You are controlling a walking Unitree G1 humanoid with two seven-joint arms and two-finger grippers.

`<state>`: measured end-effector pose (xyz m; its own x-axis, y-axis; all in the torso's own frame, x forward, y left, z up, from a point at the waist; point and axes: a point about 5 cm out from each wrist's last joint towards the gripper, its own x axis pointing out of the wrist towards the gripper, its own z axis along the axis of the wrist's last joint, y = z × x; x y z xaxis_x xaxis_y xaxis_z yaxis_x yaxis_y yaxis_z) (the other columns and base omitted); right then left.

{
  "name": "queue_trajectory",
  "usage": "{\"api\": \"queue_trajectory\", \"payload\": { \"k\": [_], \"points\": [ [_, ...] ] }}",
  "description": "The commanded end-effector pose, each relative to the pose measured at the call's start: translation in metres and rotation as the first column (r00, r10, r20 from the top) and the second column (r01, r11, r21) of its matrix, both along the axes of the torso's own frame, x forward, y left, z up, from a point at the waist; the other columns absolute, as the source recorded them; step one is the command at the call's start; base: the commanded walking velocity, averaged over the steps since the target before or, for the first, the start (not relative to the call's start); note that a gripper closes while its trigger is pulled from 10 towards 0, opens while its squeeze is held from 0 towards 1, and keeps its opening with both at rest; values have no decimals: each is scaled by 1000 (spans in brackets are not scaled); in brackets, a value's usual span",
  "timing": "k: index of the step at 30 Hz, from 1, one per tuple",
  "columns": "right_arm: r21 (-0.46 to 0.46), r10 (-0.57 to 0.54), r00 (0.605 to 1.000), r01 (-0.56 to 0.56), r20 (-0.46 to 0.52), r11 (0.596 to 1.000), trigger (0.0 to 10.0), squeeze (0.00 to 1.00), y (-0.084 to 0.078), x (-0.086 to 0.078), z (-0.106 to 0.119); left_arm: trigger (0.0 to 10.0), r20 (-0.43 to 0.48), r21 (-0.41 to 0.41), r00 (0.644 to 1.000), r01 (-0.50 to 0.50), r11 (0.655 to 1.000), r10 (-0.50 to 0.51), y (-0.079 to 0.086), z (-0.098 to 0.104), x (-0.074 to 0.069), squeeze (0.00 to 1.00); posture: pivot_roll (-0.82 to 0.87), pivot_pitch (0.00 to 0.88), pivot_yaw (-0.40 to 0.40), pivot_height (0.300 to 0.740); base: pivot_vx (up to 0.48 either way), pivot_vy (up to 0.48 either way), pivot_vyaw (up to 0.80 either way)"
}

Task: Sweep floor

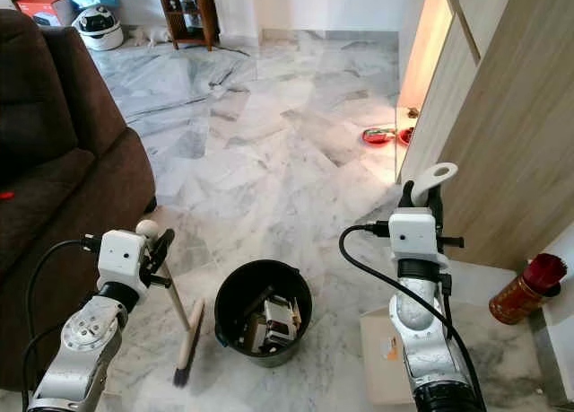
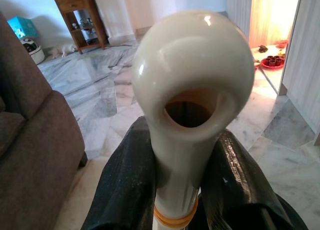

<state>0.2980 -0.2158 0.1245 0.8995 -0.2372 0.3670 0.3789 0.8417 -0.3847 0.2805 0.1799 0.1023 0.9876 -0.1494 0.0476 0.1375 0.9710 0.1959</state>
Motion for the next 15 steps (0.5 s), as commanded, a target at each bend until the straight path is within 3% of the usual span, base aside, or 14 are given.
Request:
{"api": "queue_trajectory", "payload": {
  "k": [1,15],
  "points": [
    [-15,-2,999,3,42,1000,10000,0,-3,2,9,10000,63,2,998,-3,1000,3,1,11,1,0,90,94,72,740,0,0,0],
    [9,10,999,-10,33,1000,10000,0,1,4,6,10000,72,-6,997,11,1000,-11,-4,11,0,0,86,119,73,740,0,0,0]
  ]
}}
